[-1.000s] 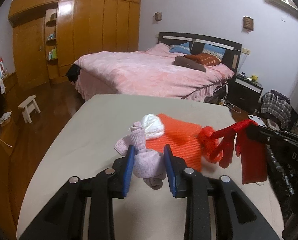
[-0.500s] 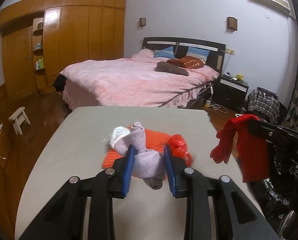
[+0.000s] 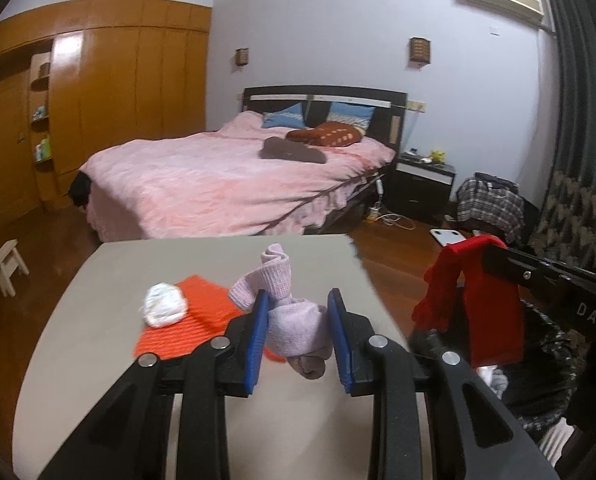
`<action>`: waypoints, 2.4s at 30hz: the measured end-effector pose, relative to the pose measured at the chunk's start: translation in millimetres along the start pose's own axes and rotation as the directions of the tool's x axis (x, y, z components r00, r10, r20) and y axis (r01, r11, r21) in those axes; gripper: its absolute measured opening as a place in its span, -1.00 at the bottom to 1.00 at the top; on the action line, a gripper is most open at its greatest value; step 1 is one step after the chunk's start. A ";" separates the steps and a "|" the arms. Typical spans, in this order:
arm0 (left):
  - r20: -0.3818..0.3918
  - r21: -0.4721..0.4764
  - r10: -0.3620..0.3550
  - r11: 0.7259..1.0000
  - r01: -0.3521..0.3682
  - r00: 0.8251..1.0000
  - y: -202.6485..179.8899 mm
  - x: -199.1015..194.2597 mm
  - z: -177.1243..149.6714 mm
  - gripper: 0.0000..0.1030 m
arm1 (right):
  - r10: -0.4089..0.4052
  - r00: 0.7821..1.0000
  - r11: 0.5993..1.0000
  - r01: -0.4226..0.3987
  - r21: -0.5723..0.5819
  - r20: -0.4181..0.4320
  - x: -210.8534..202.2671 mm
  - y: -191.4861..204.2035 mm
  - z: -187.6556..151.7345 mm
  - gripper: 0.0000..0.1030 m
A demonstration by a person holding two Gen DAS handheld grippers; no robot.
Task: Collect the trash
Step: 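Carry the pink sock and red glove over the bin and open both tools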
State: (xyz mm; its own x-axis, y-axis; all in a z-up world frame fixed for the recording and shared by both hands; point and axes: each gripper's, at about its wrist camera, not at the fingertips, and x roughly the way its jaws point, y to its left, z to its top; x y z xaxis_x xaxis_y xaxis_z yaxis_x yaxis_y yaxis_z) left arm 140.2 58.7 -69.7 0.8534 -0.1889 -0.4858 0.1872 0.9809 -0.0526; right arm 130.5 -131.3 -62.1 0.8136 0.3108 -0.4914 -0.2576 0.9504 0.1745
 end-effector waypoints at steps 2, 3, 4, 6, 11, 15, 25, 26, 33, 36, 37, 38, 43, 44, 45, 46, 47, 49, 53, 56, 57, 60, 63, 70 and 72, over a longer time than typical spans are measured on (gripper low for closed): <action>0.005 0.008 -0.016 1.000 0.016 1.000 -10.8 1.5 3.6 -0.42 | -0.020 1.000 1.000 0.020 0.010 0.006 -6.6 -10.3 1.1 -0.95; 0.008 0.012 -0.029 1.000 0.029 1.000 -17.8 2.7 5.9 -0.42 | -0.028 1.000 1.000 0.028 0.011 0.009 -9.0 -13.2 1.9 -0.95; 0.009 0.013 -0.036 0.999 0.036 0.999 -21.5 2.9 6.9 -0.42 | -0.039 0.999 0.999 0.039 0.011 0.014 -12.5 -17.3 2.4 -0.94; 0.012 0.019 -0.056 0.998 0.055 0.998 -31.8 4.6 10.3 -0.42 | -0.057 0.998 0.998 0.057 0.014 0.023 -19.0 -25.6 3.6 -0.94; 0.016 0.037 -0.093 0.995 0.093 0.995 -52.4 2.2 11.6 -0.42 | -0.096 0.995 0.995 0.095 0.024 0.040 -33.8 -46.3 4.8 -0.94; 0.021 0.059 -0.124 0.991 0.123 0.992 -71.1 2.0 16.0 -0.42 | -0.129 0.990 0.991 0.128 0.032 0.046 -44.9 -62.2 3.7 -0.94; 0.017 0.111 -0.211 0.972 0.208 0.977 -122.5 6.6 22.9 -0.42 | -0.211 0.976 0.976 0.207 0.061 0.054 -71.8 -103.7 -3.1 -0.94; 0.014 0.116 -0.220 0.969 0.217 0.975 -129.1 7.9 22.9 -0.42 | -0.216 0.975 0.975 0.213 0.064 0.053 -73.2 -107.0 -3.7 -0.94; -0.003 0.145 -0.268 0.953 0.265 0.964 -161.5 15.7 19.9 -0.42 | -0.270 0.962 0.960 0.265 0.091 0.048 -89.4 -138.5 -13.0 -0.94; -0.009 0.158 -0.284 0.946 0.282 0.959 -174.8 18.6 17.8 -0.42 | -0.286 0.957 0.954 0.281 0.105 0.044 -95.6 -150.5 -17.3 -0.94; -0.011 0.160 -0.289 0.945 0.287 0.957 -177.5 18.8 16.7 -0.42 | -0.291 0.956 0.952 0.285 0.109 0.042 -97.4 -154.0 -19.2 -0.94; -0.013 0.164 -0.294 0.942 0.292 0.956 -181.6 18.8 14.8 -0.42 | -0.295 0.955 0.951 0.289 0.111 0.041 -99.2 -157.2 -20.9 -0.94; -0.027 0.184 -0.316 0.931 0.315 0.948 -201.2 24.1 8.3 -0.42 | -0.310 0.950 0.945 0.303 0.124 0.032 -105.1 -168.7 -28.9 -0.94; -0.030 0.187 -0.319 0.929 0.319 0.947 -204.2 24.9 7.3 -0.42 | -0.312 0.950 0.944 0.306 0.128 0.030 -106.5 -170.9 -31.5 -0.94; -0.037 0.189 -0.325 0.926 0.326 0.945 -208.7 27.4 5.6 -0.42 | -0.312 0.950 0.943 0.306 0.129 0.028 -106.8 -171.9 -32.8 -0.94; -0.044 0.190 -0.331 0.923 0.333 0.943 -212.5 30.0 3.8 -0.42 | -0.313 0.949 0.943 0.307 0.132 0.025 -107.1 -173.7 -34.7 -0.94; -0.050 0.191 -0.334 0.922 0.337 0.941 -214.6 31.9 2.6 -0.42 | -0.314 0.949 0.942 0.308 0.134 0.022 -107.2 -175.9 -35.9 -0.94; -0.064 0.200 -0.339 0.917 0.345 0.939 -219.5 37.8 -2.6 -0.42 | -0.316 0.949 0.940 0.311 0.139 0.014 -106.8 -178.4 -40.0 -0.94; -0.106 0.200 -0.347 0.910 0.362 0.932 -227.0 50.7 -13.3 -0.42 | -0.316 0.949 0.937 0.313 0.158 -0.006 -101.1 -185.6 -48.0 -0.94; -0.123 0.202 -0.348 0.908 0.367 0.929 -228.6 58.0 -18.5 -0.42 | -0.315 0.949 0.934 0.316 0.165 -0.033 -91.8 -190.9 -54.3 -0.94; -0.130 0.201 -0.350 0.907 0.370 0.928 -229.6 61.9 -20.3 -0.42 | -0.315 0.948 0.933 0.317 0.167 -0.044 -88.1 -192.4 -56.2 -0.94; -0.148 0.185 -0.365 0.903 0.389 0.919 -226.5 69.9 -20.8 -0.38 | -0.323 0.944 0.929 0.330 0.166 -0.068 -79.0 -197.0 -60.5 -0.88; -0.173 0.167 -0.378 0.899 0.405 0.910 -223.9 77.4 -20.5 -0.18 | -0.337 0.937 0.922 0.348 0.172 -0.090 -73.6 -200.8 -63.1 -0.56; -0.165 0.147 -0.363 0.910 0.387 0.917 -204.8 77.6 -18.2 0.25 | -0.385 0.919 0.900 0.394 0.188 -0.085 -78.5 -203.4 -70.6 0.37; -0.147 0.138 -0.335 0.925 0.354 0.931 -194.1 75.1 -15.8 0.40 | -0.406 0.911 0.891 0.412 0.190 -0.071 -81.9 -201.0 -70.6 0.69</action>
State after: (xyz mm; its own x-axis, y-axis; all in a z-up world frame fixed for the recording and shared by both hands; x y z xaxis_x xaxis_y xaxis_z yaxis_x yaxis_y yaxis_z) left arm 160.3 -145.1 -109.8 0.6600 -0.4974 -0.5630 0.5428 0.8338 -0.1002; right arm 78.9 -346.7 -117.2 0.8090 -0.1016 -0.5790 0.2048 0.9720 0.1156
